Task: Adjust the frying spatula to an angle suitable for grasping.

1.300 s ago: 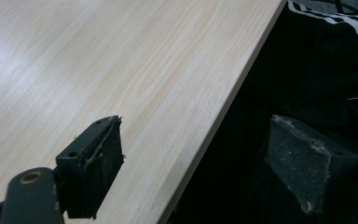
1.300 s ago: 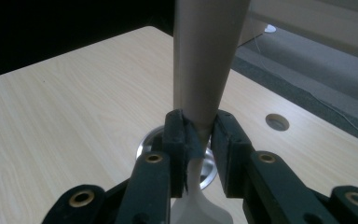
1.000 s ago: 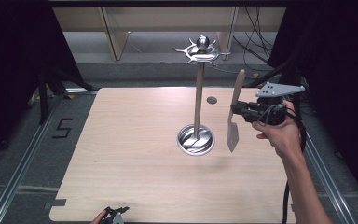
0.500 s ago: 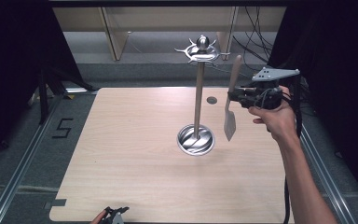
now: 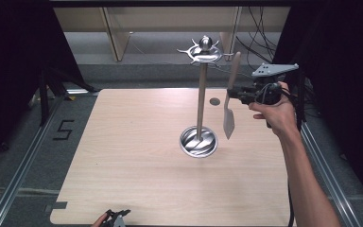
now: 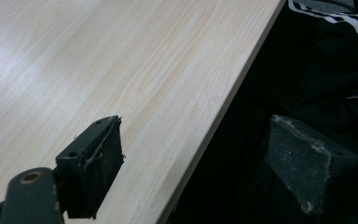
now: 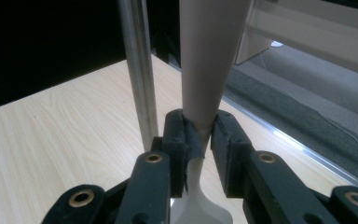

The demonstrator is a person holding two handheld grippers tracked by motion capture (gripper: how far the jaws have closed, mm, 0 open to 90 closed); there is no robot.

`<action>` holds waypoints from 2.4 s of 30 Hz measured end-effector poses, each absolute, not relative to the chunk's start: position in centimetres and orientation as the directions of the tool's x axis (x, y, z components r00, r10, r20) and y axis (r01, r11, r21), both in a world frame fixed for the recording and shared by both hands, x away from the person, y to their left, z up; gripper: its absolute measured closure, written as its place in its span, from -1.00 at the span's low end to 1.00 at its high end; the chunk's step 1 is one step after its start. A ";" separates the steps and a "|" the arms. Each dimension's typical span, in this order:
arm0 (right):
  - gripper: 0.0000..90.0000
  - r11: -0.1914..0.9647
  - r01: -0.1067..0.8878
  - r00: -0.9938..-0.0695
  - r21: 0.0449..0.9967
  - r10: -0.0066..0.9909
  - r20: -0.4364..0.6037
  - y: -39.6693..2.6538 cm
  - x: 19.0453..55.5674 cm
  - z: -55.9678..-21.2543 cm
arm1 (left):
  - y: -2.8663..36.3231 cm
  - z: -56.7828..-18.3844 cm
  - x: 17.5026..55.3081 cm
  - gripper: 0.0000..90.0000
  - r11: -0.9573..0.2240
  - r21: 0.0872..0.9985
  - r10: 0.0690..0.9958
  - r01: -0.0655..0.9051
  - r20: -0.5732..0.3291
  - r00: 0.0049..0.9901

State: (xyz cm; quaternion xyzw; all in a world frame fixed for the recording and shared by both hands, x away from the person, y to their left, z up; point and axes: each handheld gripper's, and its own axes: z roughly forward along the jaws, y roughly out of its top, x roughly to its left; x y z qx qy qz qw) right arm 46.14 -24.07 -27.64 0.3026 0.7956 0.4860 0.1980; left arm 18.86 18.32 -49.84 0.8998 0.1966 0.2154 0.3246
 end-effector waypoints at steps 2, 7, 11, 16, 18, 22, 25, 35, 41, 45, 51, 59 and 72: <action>0.70 0.369 0.307 -0.754 0.877 0.656 -0.012 -24.1 46.3 -27.5 | 18.3 -49.8 18.8 -0.61 -0.710 0.671 0.493 0.213 0.258 0.831; 0.70 0.364 0.305 -0.757 0.880 0.653 -0.007 -23.9 46.6 -27.7 | 18.3 -49.9 18.9 -0.61 -0.711 0.671 0.491 0.211 0.258 0.832; 0.70 0.366 0.310 -0.767 0.877 0.641 0.004 -23.7 46.8 -27.7 | 18.3 -49.8 18.8 -0.61 -0.710 0.671 0.492 0.213 0.258 0.831; 0.70 0.367 0.321 -0.766 0.873 0.643 0.012 -23.6 47.1 -27.4 | 18.3 -49.8 18.8 -0.61 -0.710 0.672 0.493 0.212 0.258 0.831; 0.70 0.362 0.314 -0.762 0.877 0.648 0.005 -23.4 47.2 -27.3 | 18.3 -49.8 18.8 -0.61 -0.711 0.670 0.494 0.212 0.261 0.829; 0.70 0.399 0.317 -0.778 0.860 0.628 -0.004 -23.4 47.6 -26.8 | 18.3 -49.8 18.8 -0.61 -0.712 0.670 0.494 0.210 0.266 0.828; 0.70 0.394 0.315 -0.780 0.863 0.626 -0.001 -23.2 47.8 -26.9 | 18.3 -49.8 18.8 -0.61 -0.710 0.672 0.496 0.210 0.265 0.827; 0.70 0.414 0.331 -0.804 0.848 0.595 0.024 -23.3 47.9 -27.0 | 18.3 -49.8 18.8 -0.61 -0.711 0.671 0.495 0.210 0.265 0.828; 0.68 0.387 0.320 -0.796 0.864 0.605 0.024 -23.2 47.7 -27.4 | 18.3 -49.7 18.8 -0.61 -0.711 0.671 0.494 0.209 0.266 0.828; 0.63 0.384 0.314 -0.805 0.868 0.593 0.029 -23.3 47.6 -27.3 | 18.3 -49.8 18.8 -0.61 -0.711 0.671 0.495 0.210 0.265 0.828; 0.61 0.371 0.308 -0.790 0.876 0.613 0.018 -23.4 47.4 -27.2 | 18.3 -49.8 18.8 -0.61 -0.710 0.671 0.492 0.211 0.259 0.831; 0.43 0.377 0.304 -0.782 0.875 0.623 0.004 -23.8 47.1 -26.9 | 18.3 -49.8 18.8 -0.61 -0.711 0.671 0.493 0.212 0.261 0.830; 0.06 0.365 0.308 -0.732 0.878 0.681 -0.026 -24.1 45.1 -27.0 | 18.3 -49.8 18.8 -0.61 -0.710 0.671 0.493 0.214 0.256 0.832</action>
